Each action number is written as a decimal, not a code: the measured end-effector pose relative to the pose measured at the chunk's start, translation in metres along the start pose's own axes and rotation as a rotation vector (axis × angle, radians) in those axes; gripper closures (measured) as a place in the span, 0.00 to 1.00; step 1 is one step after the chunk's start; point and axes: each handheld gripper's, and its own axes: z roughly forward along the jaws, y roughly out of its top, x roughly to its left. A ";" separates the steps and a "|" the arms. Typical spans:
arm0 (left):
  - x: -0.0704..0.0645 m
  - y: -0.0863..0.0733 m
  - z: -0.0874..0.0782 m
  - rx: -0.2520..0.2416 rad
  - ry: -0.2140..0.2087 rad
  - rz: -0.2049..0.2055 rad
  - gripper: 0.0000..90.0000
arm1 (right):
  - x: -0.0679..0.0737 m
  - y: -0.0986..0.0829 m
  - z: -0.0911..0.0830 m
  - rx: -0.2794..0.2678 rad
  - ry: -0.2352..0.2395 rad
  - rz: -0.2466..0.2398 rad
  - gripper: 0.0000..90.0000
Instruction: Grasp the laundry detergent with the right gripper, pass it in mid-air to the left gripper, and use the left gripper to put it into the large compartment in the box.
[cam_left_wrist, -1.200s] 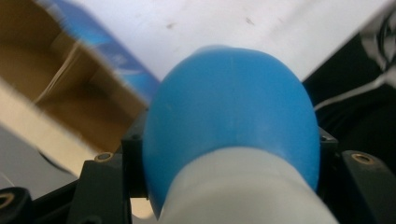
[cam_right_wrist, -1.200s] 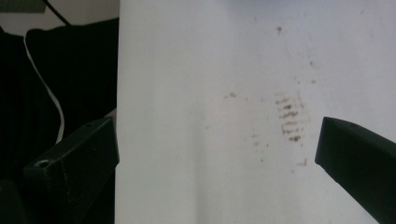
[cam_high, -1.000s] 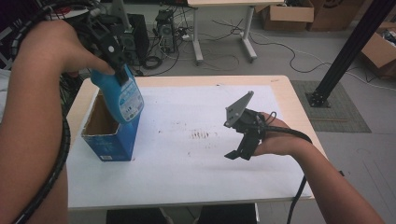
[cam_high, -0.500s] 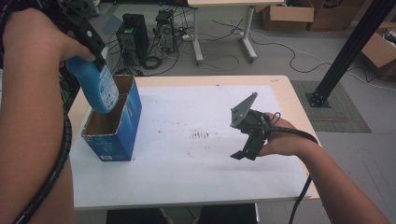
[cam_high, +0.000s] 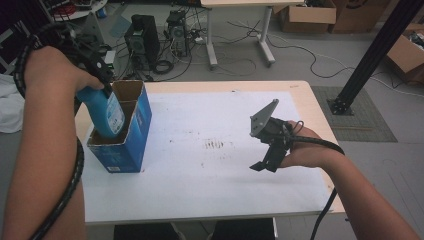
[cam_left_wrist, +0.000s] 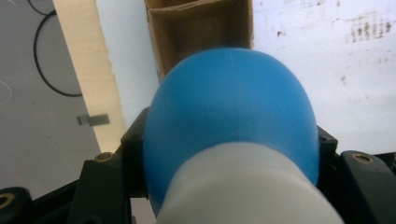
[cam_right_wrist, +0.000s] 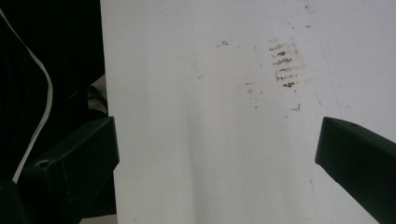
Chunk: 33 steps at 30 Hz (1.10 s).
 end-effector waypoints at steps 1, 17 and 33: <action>0.001 0.001 0.007 0.004 -0.004 -0.001 0.43 | 0.001 0.000 0.000 0.000 0.003 -0.002 0.00; 0.006 0.006 0.099 0.048 -0.011 -0.030 0.43 | 0.002 0.000 0.001 0.003 0.009 0.006 0.00; 0.006 0.010 0.147 0.067 -0.021 -0.017 0.43 | 0.002 -0.003 0.000 0.002 0.003 0.016 0.00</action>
